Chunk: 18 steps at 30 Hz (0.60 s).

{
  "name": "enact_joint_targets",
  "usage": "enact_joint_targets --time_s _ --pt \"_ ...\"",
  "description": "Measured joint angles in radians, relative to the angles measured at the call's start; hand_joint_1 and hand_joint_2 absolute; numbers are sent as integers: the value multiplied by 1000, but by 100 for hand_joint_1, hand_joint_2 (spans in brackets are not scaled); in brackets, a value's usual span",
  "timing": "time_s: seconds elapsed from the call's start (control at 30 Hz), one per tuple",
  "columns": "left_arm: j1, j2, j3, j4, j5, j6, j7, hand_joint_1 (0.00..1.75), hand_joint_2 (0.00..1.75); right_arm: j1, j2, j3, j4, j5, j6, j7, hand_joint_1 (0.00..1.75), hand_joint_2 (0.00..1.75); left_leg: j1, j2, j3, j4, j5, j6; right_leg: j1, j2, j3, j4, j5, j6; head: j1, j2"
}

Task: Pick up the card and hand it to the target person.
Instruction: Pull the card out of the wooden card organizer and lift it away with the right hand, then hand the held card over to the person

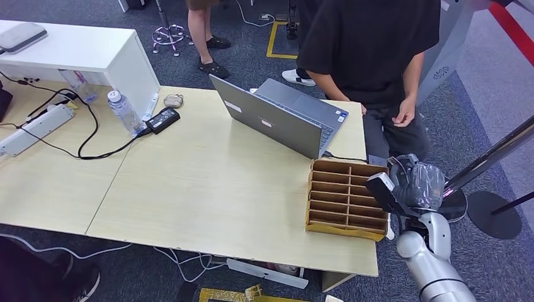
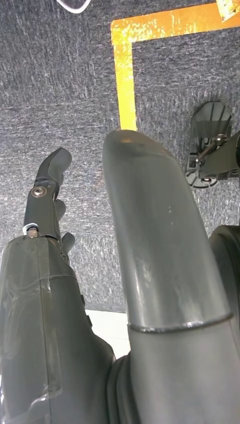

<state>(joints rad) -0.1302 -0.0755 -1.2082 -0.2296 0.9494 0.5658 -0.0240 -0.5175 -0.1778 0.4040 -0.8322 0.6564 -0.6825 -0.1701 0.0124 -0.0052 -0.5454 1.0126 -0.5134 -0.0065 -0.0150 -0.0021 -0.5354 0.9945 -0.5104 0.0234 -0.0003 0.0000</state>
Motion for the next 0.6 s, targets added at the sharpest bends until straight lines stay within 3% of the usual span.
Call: enact_joint_targets --time_s 0.6 --pt "-1 8 -16 0 -8 -9 -1 0 0 -6 17 0 35 -11 0 -11 156 175 0 0 0 0 0 0 0 0 0 0 0 0 0 0"
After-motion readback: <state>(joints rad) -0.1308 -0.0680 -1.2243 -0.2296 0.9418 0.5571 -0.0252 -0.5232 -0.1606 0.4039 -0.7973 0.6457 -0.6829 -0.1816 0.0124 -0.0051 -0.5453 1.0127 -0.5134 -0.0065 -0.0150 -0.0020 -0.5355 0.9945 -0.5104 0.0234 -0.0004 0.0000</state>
